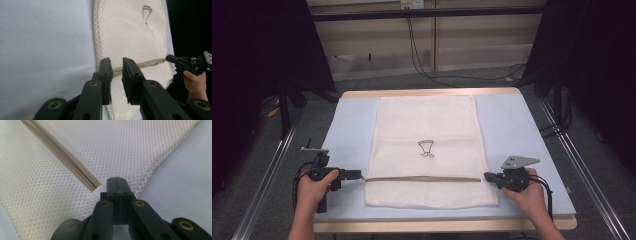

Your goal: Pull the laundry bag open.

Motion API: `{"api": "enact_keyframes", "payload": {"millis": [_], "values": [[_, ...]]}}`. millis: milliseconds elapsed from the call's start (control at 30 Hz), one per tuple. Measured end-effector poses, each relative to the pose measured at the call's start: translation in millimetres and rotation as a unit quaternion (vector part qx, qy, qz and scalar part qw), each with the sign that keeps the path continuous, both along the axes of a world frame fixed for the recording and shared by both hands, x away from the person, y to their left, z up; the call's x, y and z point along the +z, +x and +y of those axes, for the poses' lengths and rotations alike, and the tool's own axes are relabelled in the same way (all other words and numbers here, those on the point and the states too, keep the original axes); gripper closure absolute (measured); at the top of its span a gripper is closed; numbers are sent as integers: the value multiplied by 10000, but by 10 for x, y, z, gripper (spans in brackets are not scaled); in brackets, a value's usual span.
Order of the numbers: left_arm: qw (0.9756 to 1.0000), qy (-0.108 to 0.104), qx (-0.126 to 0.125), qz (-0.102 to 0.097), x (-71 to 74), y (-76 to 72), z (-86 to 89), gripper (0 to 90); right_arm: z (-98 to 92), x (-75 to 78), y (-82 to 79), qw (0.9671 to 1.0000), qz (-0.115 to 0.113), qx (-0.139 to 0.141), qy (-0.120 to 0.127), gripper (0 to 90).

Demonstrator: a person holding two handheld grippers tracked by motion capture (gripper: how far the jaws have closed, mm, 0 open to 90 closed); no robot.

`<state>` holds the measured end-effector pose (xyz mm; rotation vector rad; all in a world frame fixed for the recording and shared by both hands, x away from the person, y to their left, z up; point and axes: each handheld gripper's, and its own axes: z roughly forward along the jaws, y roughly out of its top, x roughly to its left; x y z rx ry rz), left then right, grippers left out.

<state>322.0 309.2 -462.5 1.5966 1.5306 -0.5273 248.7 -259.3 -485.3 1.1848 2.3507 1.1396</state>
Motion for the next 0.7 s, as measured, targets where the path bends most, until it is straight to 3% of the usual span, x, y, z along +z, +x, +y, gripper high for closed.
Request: {"api": "enact_keyframes", "payload": {"millis": [67,100,133,233,267,333,400,500,533,600,667,700], "values": [[9997,76,117,-209,45,-20,7,707,-18,15,8,9999,29,-72,90,894],[9990,240,143,-356,68,-20,2,683,-31,35,8,9998,31,-127,158,843],[9987,277,170,-404,84,-19,-6,674,-43,56,8,9993,-66,-252,281,791],[9952,475,324,-788,107,-17,-40,575,-108,96,3,9973,-282,-606,291,717],[9929,683,364,-905,122,-17,-48,552,-136,106,2,9962,-378,-717,318,670],[9855,916,564,-1312,127,-18,-70,432,-178,121,-1,9931,-598,-957,321,548],[9684,1292,948,-1909,135,-32,-69,331,-206,130,-2,9909,-677,-1128,274,493],[9596,1468,1188,-2086,132,-37,-95,305,-253,121,25,9876,-768,-1365,104,345],[9568,1585,1085,-2182,122,-34,-85,281,-266,112,34,9866,-770,-1433,103,321],[9523,1778,1107,-2218,94,-23,-98,264,-291,99,44,9858,-739,-1507,61,278],[9501,1846,1087,-2266,70,-5,-104,249,-316,91,59,9849,-744,-1565,26,254],[9501,1846,1087,-2266,70,-5,-104,233,-325,96,58,9842,-733,-1609,26,253]]}}
